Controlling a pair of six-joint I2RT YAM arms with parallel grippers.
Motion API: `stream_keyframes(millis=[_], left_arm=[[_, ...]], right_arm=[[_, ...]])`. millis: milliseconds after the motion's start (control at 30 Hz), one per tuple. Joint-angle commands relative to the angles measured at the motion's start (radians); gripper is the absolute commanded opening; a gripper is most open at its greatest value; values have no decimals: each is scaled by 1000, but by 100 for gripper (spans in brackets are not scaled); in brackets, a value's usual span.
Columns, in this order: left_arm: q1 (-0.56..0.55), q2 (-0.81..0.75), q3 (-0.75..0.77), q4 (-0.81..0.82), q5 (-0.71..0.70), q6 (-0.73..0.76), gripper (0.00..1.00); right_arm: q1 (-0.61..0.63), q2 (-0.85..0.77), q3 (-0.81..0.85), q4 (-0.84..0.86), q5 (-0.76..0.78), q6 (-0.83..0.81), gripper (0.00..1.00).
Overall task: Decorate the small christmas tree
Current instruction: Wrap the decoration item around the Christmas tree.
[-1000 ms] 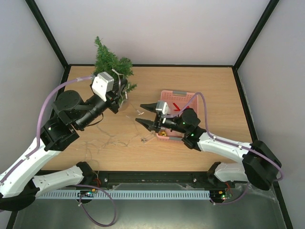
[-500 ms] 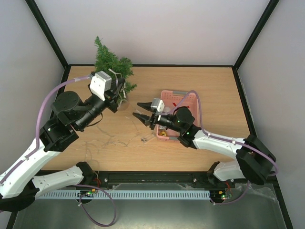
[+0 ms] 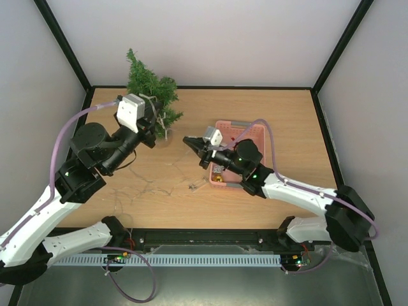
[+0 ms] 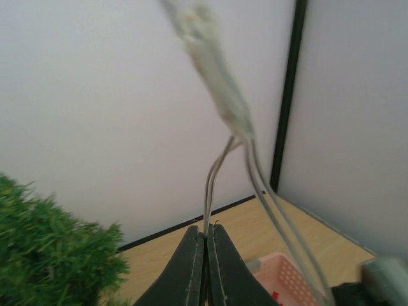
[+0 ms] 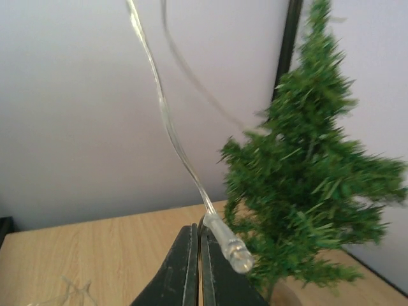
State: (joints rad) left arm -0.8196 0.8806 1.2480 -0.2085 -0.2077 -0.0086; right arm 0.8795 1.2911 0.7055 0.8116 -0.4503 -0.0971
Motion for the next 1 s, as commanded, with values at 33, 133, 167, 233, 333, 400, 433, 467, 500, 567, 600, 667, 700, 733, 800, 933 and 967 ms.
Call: stream_keyframes(millis=[33,133,167,233,333,400,433,467,500,567,600,667,700,733,800,933,967], left_arm=[[58,2,46,-45,-102,-45,2],[102,11,54,-80,-120,-68,2],[118,13,58,-87,-115,-79,2],[153,18,70,-97,-90,-96,2],[214,47,110,-120,3,-122,2],[266,79,147,-157,71,-144,3],[291,100,168,-183,108,-156,3],[318,118,187,-212,144,-158,3],[341,131,205,-241,177,-159,2],[382,144,220,-290,228,-154,3],[399,146,221,-306,262,-147,2],[430,144,223,-339,329,-129,2],[445,144,226,-362,363,-120,2],[464,146,233,-388,395,-111,2],[489,145,235,-426,465,-90,2],[537,139,223,-431,605,-86,2],[550,144,227,-417,635,-97,2]], right_arm=[[5,-172,78,-115,209,18,2],[5,-190,153,-188,299,7,2],[4,-184,190,-217,306,-3,2],[5,-157,267,-264,332,-16,2],[5,-101,378,-300,399,-48,2],[1,-55,450,-317,451,-73,2],[-6,-35,486,-319,470,-77,2],[-18,-15,519,-317,480,-65,2],[-36,1,548,-315,475,-49,2],[-81,38,615,-315,484,-10,2],[-98,54,638,-318,484,4,2],[-130,92,677,-322,479,29,2],[-145,109,700,-329,473,40,2],[-159,128,720,-337,468,49,2],[-176,157,747,-340,460,51,2],[-194,208,792,-339,452,54,2],[-197,219,800,-336,451,55,2]])
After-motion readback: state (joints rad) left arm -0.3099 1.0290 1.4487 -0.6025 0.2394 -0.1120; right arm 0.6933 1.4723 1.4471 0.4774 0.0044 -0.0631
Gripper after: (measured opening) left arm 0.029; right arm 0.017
